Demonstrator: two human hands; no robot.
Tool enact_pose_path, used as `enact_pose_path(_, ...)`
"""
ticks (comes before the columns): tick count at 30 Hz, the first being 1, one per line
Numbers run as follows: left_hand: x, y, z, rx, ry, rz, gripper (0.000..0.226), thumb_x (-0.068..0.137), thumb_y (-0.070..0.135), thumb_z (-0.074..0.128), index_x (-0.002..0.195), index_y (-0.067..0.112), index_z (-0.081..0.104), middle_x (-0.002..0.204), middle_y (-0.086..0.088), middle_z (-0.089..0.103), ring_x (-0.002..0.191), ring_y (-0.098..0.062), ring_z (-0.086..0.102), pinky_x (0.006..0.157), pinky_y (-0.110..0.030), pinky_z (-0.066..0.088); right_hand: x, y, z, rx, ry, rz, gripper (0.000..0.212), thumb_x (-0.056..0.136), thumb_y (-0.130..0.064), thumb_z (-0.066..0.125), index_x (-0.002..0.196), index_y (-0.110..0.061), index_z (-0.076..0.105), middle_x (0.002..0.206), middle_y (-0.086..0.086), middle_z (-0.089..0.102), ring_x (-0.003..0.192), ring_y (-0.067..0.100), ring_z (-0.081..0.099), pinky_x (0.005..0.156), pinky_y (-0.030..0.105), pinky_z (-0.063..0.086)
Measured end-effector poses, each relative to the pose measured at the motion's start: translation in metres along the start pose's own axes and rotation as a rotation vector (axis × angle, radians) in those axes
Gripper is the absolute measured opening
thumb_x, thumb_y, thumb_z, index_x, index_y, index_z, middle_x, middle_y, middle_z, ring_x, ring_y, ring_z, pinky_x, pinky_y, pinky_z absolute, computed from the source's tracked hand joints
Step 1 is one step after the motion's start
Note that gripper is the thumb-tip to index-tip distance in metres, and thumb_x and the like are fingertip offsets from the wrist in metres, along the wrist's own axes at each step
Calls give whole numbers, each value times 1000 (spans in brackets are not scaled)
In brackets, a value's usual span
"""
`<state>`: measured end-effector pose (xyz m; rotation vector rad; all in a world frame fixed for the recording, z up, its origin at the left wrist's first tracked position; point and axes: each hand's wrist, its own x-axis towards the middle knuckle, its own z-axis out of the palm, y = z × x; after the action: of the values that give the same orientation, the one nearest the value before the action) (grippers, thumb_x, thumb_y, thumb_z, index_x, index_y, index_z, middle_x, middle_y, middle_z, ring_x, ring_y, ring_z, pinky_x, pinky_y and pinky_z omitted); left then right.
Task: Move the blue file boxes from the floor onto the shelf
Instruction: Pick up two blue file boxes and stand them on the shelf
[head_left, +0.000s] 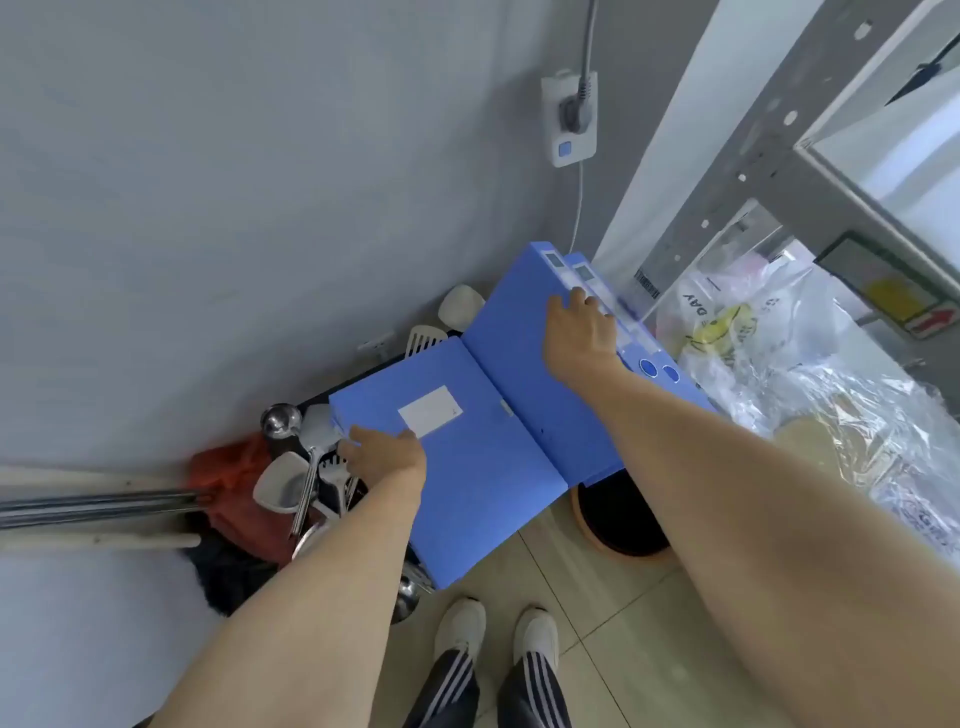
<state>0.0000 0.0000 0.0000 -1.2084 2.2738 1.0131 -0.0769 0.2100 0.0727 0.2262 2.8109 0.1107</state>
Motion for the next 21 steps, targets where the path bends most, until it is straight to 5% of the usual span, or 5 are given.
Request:
enact_pose_path(5,16,-20,10,49,63,-109,85,88,39,61,150,-1,19,150,-25,33,131,-43,43,99,-55,45,32,19,15,21,-5,151,83,87,-18,65,154,-8,17,145,19,36,125,34,45,91,43,44)
enact_pose_path(8,25,-27,17,-18,-50,-200,84,89,54,54,144,-2,24,137,-24,50,117,-41,58,85,-45,51,47,27,20,129,-84,266,87,93,-34,59,157,-4,8,150,19,35,134,38,40,103,50,39)
enact_pose_path(10,30,-29,22,-83,-118,-205,77,92,53,51,141,-3,28,134,-21,54,114,-39,60,77,-39,47,50,31,20,162,-150,300,82,94,-35,56,155,-3,13,148,16,40,134,37,43,106,50,36)
enact_pose_path(14,41,-36,22,-166,-149,-188,70,92,49,53,137,-2,36,134,-20,57,114,-38,61,86,-41,52,48,33,25,149,-115,270,56,92,-29,59,140,-7,38,137,12,49,127,34,51,100,45,40)
enact_pose_path(21,30,-32,11,-137,-81,-143,78,81,58,62,129,-2,47,124,-20,61,100,-39,65,73,-40,52,32,28,19,173,-78,221,63,90,-36,67,137,-4,40,134,15,45,123,34,50,88,41,46)
